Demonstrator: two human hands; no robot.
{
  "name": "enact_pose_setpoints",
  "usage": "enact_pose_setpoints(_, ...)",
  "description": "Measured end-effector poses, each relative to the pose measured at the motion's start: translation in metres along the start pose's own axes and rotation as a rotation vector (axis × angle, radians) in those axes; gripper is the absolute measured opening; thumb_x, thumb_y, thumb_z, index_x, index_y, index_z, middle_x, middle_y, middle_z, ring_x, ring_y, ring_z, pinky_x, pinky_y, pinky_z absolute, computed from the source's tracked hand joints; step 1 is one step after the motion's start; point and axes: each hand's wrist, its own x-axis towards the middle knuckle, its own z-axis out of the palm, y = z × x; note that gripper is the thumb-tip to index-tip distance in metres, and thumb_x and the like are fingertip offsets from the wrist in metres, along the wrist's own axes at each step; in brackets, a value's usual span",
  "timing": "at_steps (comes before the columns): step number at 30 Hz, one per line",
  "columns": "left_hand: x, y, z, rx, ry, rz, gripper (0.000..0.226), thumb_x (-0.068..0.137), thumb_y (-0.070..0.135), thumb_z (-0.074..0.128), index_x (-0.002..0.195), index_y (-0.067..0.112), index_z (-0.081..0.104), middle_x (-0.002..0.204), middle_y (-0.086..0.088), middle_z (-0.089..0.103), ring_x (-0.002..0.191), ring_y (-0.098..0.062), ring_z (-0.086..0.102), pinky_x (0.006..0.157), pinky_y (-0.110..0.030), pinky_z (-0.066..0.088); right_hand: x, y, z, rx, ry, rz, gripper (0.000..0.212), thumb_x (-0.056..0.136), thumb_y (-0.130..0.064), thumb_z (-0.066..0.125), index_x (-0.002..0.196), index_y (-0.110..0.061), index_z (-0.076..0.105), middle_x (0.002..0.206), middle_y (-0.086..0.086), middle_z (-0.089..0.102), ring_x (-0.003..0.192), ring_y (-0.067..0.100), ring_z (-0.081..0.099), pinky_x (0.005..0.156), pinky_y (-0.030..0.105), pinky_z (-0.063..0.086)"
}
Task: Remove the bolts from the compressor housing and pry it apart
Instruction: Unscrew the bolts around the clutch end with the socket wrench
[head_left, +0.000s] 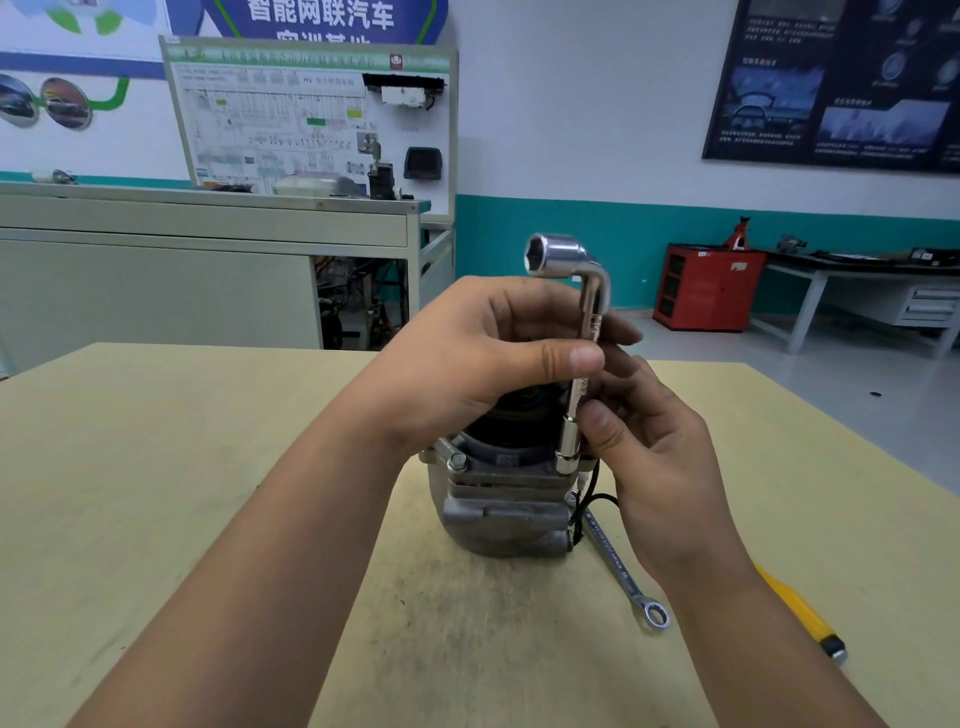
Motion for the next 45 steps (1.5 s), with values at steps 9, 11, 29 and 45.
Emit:
enact_pose_setpoints(9,-0.0003,0.0001,0.0002,0.062,0.040,0.004,0.021,0.084,0.009,0.057,0.087,0.022,0.074,0.088,0.005,0.073,0.088,-0.014,0.068,0.085,-0.030,0.054,0.0001,0.0025,-0.0004,0.007,0.022,0.005,0.019,0.077,-0.034,0.061,0.091,-0.038,0.074,0.093,-0.016,0.057,0.099,0.012,0.059,0.084,0.026,0.052)
enact_pose_setpoints(11,-0.0003,0.0005,0.0011,0.083,0.053,0.012,0.016,0.081,0.010,0.061,0.083,0.021,0.071,0.083,0.005,0.073,0.083,-0.017,0.066,0.081,-0.029,0.054,-0.0004,0.0020,-0.0002,0.005,0.022,0.004,0.018,0.076,-0.034,0.063,0.091,-0.035,0.074,0.093,-0.010,0.056,0.097,0.012,0.058,0.083,0.024,0.051)
enact_pose_setpoints(29,-0.0004,0.0018,0.0021,0.061,0.022,-0.001,0.017,0.082,0.009,0.060,0.091,0.018,0.070,0.083,0.003,0.074,0.083,-0.013,0.068,0.083,-0.035,0.055,0.0000,0.0011,-0.0003,-0.018,0.024,-0.005,0.018,0.078,-0.025,0.061,0.085,-0.033,0.075,0.093,-0.008,0.056,0.097,0.016,0.059,0.081,0.024,0.052)
enact_pose_setpoints(45,0.0013,0.0006,-0.0008,0.124,0.089,0.017,0.012,0.068,0.015,0.072,0.070,0.027,0.070,0.074,0.006,0.071,0.076,-0.010,0.067,0.079,-0.023,0.053,0.0001,0.0014,-0.0005,0.035,0.005,0.017,0.016,0.061,-0.034,0.071,0.076,-0.035,0.066,0.085,0.005,0.056,0.079,0.012,0.058,0.069,0.022,0.050)
